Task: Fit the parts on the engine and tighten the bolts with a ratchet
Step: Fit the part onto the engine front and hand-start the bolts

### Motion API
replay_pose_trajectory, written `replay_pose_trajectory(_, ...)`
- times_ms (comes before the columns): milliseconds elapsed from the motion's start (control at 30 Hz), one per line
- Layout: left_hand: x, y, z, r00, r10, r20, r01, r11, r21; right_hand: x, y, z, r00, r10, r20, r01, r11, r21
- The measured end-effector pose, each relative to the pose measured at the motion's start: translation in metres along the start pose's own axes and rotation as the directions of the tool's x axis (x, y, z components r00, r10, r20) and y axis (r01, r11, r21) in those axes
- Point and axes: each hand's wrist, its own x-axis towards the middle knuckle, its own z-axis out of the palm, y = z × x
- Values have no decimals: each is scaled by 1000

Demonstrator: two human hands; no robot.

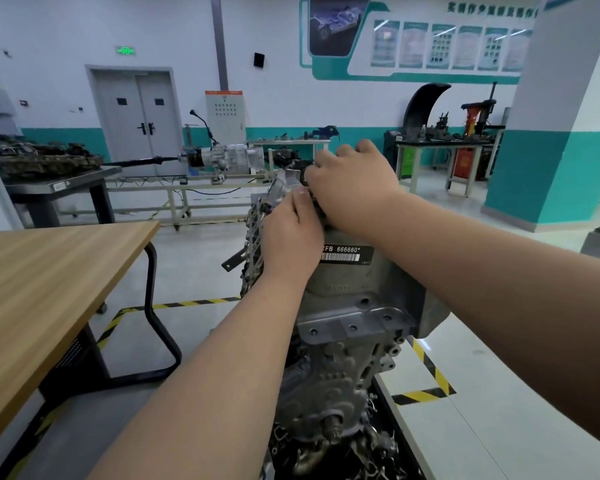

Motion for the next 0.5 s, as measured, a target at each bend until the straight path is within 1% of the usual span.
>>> replay_pose_trajectory(67, 1, -1, 1, 1000, -16, -4, 16, 1000, -13, 2, -3, 0, 1000, -6, 9, 6, 1000, -17)
replay_pose_trajectory(200, 1, -3, 3, 1000, -17, -20, 16, 1000, -22, -3, -9, 5, 999, 14, -46, -17, 997, -75)
replay_pose_trajectory(300, 1, -3, 3, 999, -15, -31, 15, 1000, -16, -6, -9, 6, 999, 21, -45, -26, 995, -101)
replay_pose_trajectory(500, 1, -4, 3, 999, 3, -42, -3, 1000, 8, 4, -9, 1, 999, 51, 3, -51, 997, -53)
